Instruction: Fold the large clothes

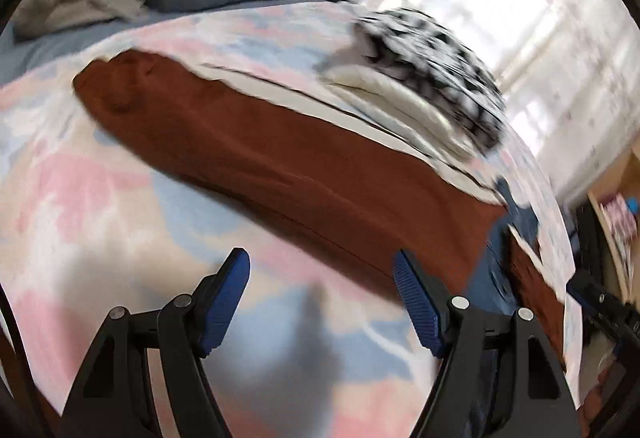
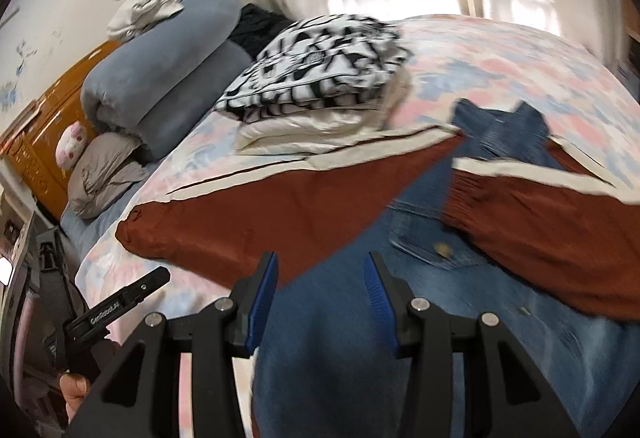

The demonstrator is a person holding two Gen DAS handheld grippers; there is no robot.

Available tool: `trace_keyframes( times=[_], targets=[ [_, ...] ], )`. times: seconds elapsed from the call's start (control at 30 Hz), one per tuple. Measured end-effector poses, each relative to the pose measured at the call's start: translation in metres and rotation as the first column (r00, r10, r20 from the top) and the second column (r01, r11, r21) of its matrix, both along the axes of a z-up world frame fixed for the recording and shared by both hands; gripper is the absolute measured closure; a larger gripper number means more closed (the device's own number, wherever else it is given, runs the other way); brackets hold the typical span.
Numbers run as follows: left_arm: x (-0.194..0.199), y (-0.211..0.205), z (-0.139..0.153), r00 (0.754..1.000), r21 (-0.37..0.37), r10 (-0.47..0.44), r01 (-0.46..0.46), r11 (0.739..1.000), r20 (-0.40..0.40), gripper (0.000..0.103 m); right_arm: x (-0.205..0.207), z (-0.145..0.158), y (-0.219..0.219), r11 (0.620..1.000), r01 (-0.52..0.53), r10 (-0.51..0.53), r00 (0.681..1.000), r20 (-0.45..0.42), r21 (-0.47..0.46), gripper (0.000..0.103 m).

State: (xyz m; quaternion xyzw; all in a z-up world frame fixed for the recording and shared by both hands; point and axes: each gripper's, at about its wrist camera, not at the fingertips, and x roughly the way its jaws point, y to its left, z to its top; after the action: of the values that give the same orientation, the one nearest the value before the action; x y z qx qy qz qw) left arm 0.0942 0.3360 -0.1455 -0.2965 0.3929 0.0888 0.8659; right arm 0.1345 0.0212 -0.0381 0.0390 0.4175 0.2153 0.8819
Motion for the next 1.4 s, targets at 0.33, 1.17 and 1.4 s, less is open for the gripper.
trace_keyframes(
  times=[0.33, 1.17, 1.4],
  targets=[
    [0.031, 0.101, -0.049, 0.981, -0.261, 0.193, -0.178, 0.949, 0.032, 0.030, 0.052, -0.059, 0.095, 0.983, -0.183, 0.181, 0.980, -0.087, -0.021, 0.077],
    [0.041, 0.062, 0.063, 0.974, 0.102, 0.141, -0.160, 0.982, 0.176, 0.096, 0.059, -0.133, 0.105, 0.986, -0.162, 0.166, 0.968, -0.189, 0.037, 0.081],
    [0.053, -0.058, 0.156, 0.953, 0.230, -0.081, 0.013, 0.973, 0.291, 0.096, 0.070, -0.123, 0.087, 0.977, -0.154, 0.191, 0.939, -0.286, 0.148, 0.080]
  ],
)
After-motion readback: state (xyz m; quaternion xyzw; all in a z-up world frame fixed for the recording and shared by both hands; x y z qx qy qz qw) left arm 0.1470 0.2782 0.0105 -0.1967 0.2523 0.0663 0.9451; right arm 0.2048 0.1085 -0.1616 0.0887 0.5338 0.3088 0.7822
